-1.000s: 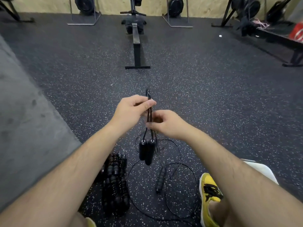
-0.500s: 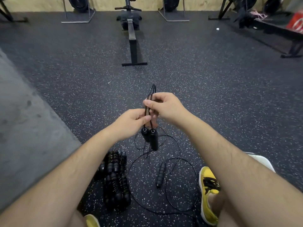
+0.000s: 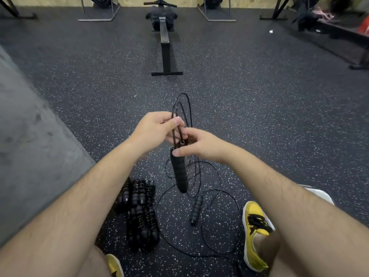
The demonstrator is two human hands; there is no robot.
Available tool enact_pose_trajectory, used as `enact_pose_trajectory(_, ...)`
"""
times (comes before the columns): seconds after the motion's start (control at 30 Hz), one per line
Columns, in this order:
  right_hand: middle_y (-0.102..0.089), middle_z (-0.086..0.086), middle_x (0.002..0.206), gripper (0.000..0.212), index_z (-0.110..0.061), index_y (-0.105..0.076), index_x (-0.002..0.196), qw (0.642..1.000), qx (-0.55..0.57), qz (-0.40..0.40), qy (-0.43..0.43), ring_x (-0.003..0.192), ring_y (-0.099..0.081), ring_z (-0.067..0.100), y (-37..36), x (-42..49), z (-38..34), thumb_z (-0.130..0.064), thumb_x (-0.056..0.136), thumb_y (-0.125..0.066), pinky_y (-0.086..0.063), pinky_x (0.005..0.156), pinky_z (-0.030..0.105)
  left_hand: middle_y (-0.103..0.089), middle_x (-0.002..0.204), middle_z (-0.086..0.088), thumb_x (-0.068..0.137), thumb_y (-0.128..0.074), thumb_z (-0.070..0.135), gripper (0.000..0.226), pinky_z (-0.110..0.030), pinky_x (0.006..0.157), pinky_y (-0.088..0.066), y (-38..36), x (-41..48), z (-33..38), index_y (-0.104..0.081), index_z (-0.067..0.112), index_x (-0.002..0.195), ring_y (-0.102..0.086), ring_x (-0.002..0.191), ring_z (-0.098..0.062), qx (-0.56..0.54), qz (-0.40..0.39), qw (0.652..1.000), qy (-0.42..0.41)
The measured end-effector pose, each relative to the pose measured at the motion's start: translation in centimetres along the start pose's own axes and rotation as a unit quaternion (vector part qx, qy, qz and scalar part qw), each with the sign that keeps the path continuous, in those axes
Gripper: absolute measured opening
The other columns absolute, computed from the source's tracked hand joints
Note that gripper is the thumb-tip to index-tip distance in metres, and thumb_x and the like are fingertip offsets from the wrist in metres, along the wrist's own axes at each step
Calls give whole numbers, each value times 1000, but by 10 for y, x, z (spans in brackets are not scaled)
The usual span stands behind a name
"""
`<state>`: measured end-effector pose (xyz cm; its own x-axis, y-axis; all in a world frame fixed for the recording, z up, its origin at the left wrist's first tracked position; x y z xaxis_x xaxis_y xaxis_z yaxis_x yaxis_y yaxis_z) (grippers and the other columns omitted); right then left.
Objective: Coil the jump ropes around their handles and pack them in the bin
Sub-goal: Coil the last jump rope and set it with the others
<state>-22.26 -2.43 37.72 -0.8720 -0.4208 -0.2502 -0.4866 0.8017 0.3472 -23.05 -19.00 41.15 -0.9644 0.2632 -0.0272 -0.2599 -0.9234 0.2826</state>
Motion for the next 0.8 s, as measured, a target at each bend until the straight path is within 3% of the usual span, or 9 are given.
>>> enact_pose_trajectory(0.1, -70, -19, 115, 68, -36, -63, 125, 1000, 12, 1, -12, 107, -65, 2, -14, 3, 5, -47, 63, -90, -49, 102, 32, -77, 87, -13, 104, -53, 14, 21, -31, 67, -61, 5, -1, 6, -70, 5, 94, -76, 80, -25, -37, 11, 999, -6)
enact_pose_trajectory(0.2, -68, -23, 84, 39, -33, -69, 101, 999, 39, 15, -2, 79, -63, 0, -21, 5, 4, -40, 69, -90, -49, 80, 24, -77, 89, -14, 105, -51, 15, 22, -30, 66, -60, 13, -2, 10, -67, 2, 97, -76, 84, -29, -105, 46, 993, 3)
enact_pose_trajectory(0.3, -71, -16, 86, 34, -22, -71, 102, 998, 64, 20, 7, 81, -65, 3, -29, 4, 3, -28, 73, -88, -48, 81, 23, -77, 89, -12, 106, -50, 18, 21, -29, 66, -60, 20, 0, 7, -64, 3, 100, -76, 88, -28, -165, 71, 984, 16)
enact_pose_trajectory(0.47, -75, 10, 102, 29, -12, -61, 103, 996, 86, 3, 10, 98, -72, 32, -34, 3, -4, -17, 80, -77, -56, 93, 47, -77, 97, -15, 106, -51, 24, 24, -31, 73, -61, 26, 2, 3, -64, 5, 99, -76, 91, -27, -205, 93, 974, 40)
enact_pose_trajectory(0.57, -72, 19, 93, 22, -11, -53, 97, 995, 102, -24, 6, 89, -73, 41, -26, 0, -11, -3, 84, -69, -58, 85, 55, -78, 83, -8, 104, -50, 45, 44, -38, 74, -61, 36, -2, -4, -71, 9, 88, -76, 78, -22, 33, 133, 989, 56)
enact_pose_trajectory(0.63, -74, 16, 88, 25, -9, -56, 95, 1000, 14, -5, 11, 80, -74, 32, -17, 0, -15, -13, 78, -74, -60, 82, 53, -72, 77, 2, 101, -48, 47, 41, -36, 70, -55, 47, -7, -5, -70, 16, 85, -70, 76, -22, 351, 182, 919, -9)
enact_pose_trajectory(0.67, -74, 13, 85, 27, -8, -58, 94, 1000, -27, 1, 12, 74, -73, 27, -13, -1, -17, -17, 76, -75, -61, 79, 51, -69, 87, 4, 98, -52, 39, 25, -37, 74, -53, 46, -12, -2, -68, 20, 95, -66, 84, -21, 420, 176, 887, -78)
enact_pose_trajectory(0.7, -74, 10, 81, 26, -8, -59, 92, 998, -58, 3, 11, 69, -71, 23, -9, -2, -21, -19, 75, -75, -60, 76, 49, -65, 103, 5, 91, -57, 29, 23, -39, 85, -52, 43, -16, 0, -65, 22, 111, -61, 98, -19, 435, 123, 881, -141)
enact_pose_trajectory(0.8, -72, 6, 73, 21, -8, -64, 85, 990, -142, -5, 11, 63, -64, 15, -1, -5, -30, -23, 74, -75, -58, 75, 47, -46, 140, -2, 71, -67, 29, 81, -42, 112, -33, 23, -23, -11, -41, 21, 148, -41, 131, -22, 475, -62, 845, -239)
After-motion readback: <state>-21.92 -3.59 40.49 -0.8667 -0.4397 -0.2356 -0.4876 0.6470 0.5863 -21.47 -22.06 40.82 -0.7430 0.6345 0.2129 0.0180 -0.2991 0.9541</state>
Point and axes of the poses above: each hand's wrist, its own x-axis towards the middle knuckle, its own y-axis out of the back of the hand, z = x × y, the point moved 2 cm from there along x, towards the middle knuckle
